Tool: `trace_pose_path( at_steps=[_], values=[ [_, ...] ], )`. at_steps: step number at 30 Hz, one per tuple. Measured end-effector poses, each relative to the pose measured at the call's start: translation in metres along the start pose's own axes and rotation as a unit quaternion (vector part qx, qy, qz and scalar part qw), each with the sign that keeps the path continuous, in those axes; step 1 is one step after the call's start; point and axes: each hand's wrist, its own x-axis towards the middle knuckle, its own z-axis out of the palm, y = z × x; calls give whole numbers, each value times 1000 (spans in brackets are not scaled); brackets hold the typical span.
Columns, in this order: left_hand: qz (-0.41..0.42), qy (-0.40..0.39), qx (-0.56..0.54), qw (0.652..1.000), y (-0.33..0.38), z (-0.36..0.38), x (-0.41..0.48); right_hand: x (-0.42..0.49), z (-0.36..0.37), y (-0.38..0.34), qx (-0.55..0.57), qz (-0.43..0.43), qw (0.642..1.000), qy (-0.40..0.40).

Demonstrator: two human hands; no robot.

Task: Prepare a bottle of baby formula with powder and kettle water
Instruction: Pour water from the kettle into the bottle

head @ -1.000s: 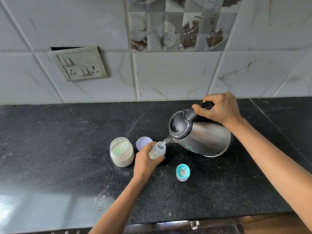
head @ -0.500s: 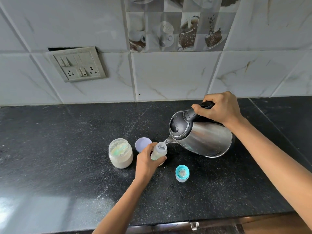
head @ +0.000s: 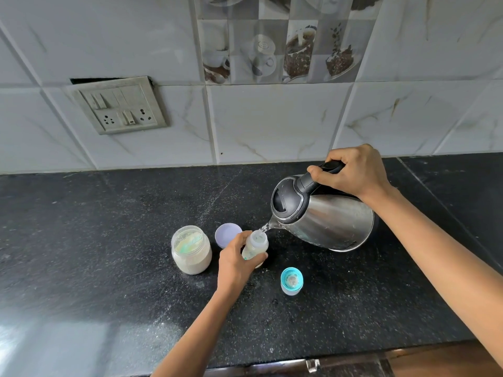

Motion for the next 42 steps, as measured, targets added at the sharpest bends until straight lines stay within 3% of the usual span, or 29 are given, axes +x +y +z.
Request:
trace_pose_path(
  at_steps=[8,19,30,42],
  values=[
    [-15,3,-17,1000,0,2,1,-4,2,4,17,22,1000,11],
    [-12,0,-37,999,3,6,4,-29,15,16,119,124,984,43],
    [-9,-3,-41,999,3,14,8,-62,18,33,234,234,937,113],
    [-6,-9,-27,1000,-1,17,8,-82,21,61,281,293,901,152]
  ],
)
